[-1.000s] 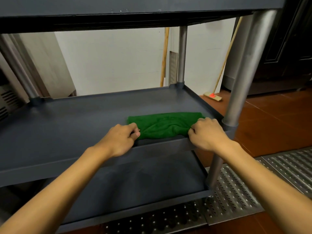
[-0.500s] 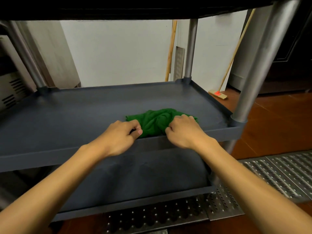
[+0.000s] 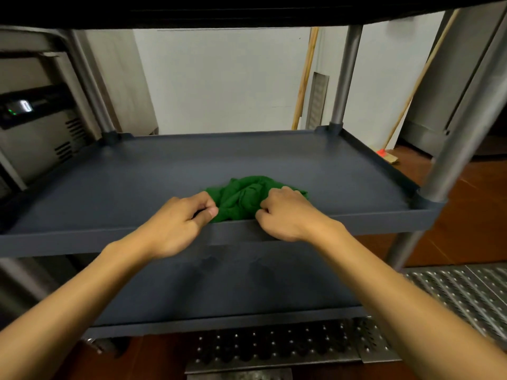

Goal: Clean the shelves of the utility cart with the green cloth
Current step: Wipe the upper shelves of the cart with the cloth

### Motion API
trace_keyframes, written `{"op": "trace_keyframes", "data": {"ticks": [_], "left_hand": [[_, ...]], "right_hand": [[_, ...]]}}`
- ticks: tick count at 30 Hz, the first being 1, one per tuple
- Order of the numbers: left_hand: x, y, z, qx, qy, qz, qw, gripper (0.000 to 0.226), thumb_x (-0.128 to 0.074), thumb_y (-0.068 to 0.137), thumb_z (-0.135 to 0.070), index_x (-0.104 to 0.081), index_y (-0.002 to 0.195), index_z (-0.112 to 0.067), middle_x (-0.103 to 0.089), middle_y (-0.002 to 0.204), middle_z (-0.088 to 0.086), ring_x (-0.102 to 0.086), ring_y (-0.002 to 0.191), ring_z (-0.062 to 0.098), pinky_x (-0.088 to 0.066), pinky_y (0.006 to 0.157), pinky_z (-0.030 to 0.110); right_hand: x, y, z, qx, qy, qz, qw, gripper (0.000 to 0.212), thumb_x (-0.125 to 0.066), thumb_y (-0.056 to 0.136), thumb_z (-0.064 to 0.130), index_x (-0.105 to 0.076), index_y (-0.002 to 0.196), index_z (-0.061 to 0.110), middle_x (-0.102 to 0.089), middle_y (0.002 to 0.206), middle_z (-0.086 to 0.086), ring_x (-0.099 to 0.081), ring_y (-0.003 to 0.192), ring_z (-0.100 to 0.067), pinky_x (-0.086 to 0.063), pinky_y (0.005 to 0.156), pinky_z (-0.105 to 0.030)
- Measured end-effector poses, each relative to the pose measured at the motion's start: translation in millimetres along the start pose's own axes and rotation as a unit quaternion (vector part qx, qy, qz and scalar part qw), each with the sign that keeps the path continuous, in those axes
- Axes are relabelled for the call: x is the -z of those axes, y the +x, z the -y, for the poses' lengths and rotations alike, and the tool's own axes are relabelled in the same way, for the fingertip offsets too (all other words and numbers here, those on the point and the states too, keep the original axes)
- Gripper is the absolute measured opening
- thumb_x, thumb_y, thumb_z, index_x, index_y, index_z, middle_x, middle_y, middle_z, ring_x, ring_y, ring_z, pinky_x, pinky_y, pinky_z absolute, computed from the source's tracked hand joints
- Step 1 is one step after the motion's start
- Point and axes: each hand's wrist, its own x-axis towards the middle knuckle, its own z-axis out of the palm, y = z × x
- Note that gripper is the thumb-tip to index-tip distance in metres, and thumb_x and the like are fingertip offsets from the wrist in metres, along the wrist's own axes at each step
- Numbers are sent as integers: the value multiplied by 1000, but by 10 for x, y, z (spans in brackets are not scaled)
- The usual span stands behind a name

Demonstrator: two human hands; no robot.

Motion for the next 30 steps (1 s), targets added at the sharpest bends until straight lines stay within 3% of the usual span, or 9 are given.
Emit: {"op": "trace_keyframes", "data": {"ticks": [4,7,10,14,17,24,28,30], "left_hand": [[133,-110,75,23,-35,-111,993,19,-50,102,-31,-53,85,-25,-61,74,-6,-55,72,16,-37,67,35],[343,-125,42,41,-33,-176,983,17,-50,102,-27,-56,89,-18,-62,78,-1,-57,78,20,-36,69,32],[581,-178,39,50,-12,-216,975,20,-49,103,-25,-60,96,-10,-63,84,3,-58,82,23,-38,72,33],[866,-406,81,61,21,-257,964,18,-50,103,-25,-61,98,-12,-63,86,7,-57,86,25,-39,75,34],[1069,-658,139,60,36,-278,958,19,-51,103,-27,-61,96,-13,-63,83,10,-57,81,26,-45,76,41],[1575,-1206,383,49,45,-335,940,23,-50,99,-50,-60,96,-29,-62,79,1,-56,71,14,-46,57,34],[1818,-1518,796,84,-35,-386,918,31,-65,88,-58,-68,102,-31,-66,82,-2,-48,98,-17,-45,65,26],[1867,-1693,988,106,-22,-380,919,32,-59,85,-70,-65,92,-39,-65,80,-10,-60,82,-4,-52,66,19]], "right_hand": [[7,6,-19,6,72,20,997,37,-41,96,22,-43,60,12,-42,67,-5,-46,78,-30,-35,64,-35],[46,-17,-97,19,118,-23,993,30,-43,99,21,-60,80,6,-62,82,-12,-57,83,-33,-47,72,-40],[170,-60,-99,38,150,-109,982,25,-43,102,25,-60,88,14,-62,92,-12,-57,90,-32,-42,74,-37],[405,-112,2,70,175,-164,968,29,-42,104,26,-65,114,11,-67,109,-12,-59,103,-30,-43,83,-35],[535,-104,121,105,186,-212,954,29,-43,104,25,-64,119,11,-68,115,-10,-59,109,-28,-39,83,-30],[774,-67,518,179,216,-262,924,26,-46,103,24,-66,112,9,-69,98,-7,-60,94,-22,-39,77,-31],[839,-114,791,205,248,-245,914,27,-46,103,26,-65,98,8,-59,76,-7,-54,74,-19,-37,67,-35],[819,-157,892,217,264,-209,916,28,-47,103,27,-65,93,9,-58,73,-7,-53,69,-16,-38,65,-35]]}}
